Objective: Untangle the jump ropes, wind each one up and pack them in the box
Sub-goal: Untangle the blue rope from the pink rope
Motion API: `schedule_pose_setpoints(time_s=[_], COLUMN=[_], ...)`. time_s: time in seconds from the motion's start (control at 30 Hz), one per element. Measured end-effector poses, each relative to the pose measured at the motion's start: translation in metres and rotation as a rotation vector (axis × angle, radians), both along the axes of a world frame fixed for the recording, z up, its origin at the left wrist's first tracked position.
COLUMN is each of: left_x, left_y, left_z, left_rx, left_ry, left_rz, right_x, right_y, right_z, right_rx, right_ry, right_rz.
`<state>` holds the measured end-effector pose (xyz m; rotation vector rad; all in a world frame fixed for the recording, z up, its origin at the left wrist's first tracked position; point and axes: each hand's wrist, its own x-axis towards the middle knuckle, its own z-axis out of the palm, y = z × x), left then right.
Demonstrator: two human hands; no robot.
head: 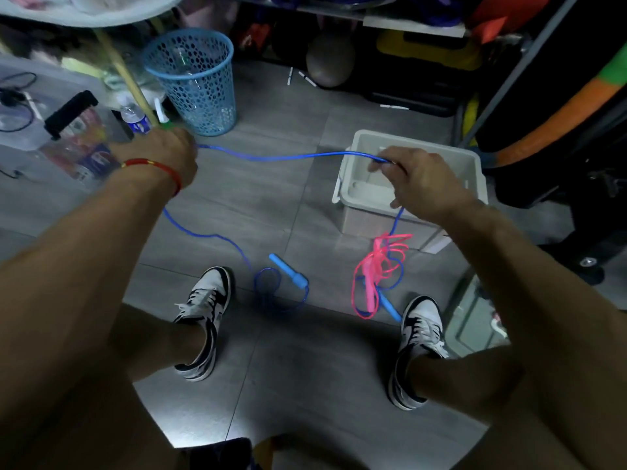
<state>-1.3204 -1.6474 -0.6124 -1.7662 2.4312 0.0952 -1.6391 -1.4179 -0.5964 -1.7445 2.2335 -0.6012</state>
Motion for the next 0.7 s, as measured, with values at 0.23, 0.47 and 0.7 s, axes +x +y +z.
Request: schedule_pose_setpoints(time_s=[0.23, 0.47, 0.7], left_x=[-0.083, -0.058, -0.012], left_y=[0.140, 0.086, 0.030], left_z=[0.017, 0.027, 0.003], left_rx=[0.662, -0.010, -0.162], left_ry=[0.757, 0.426, 0.138], left_rz=[-0.395, -0.439, -0.056], right_x=[0.038, 0.005, -0.028], right_y=[-0.001, 0.012, 0.032], right_z=[0.022, -0.021, -0.037], right_rx=[-0.084, 0.528, 0.498], right_ry=[0.016, 0.242, 0.086], right_rz=[0.306, 0.200, -0.030])
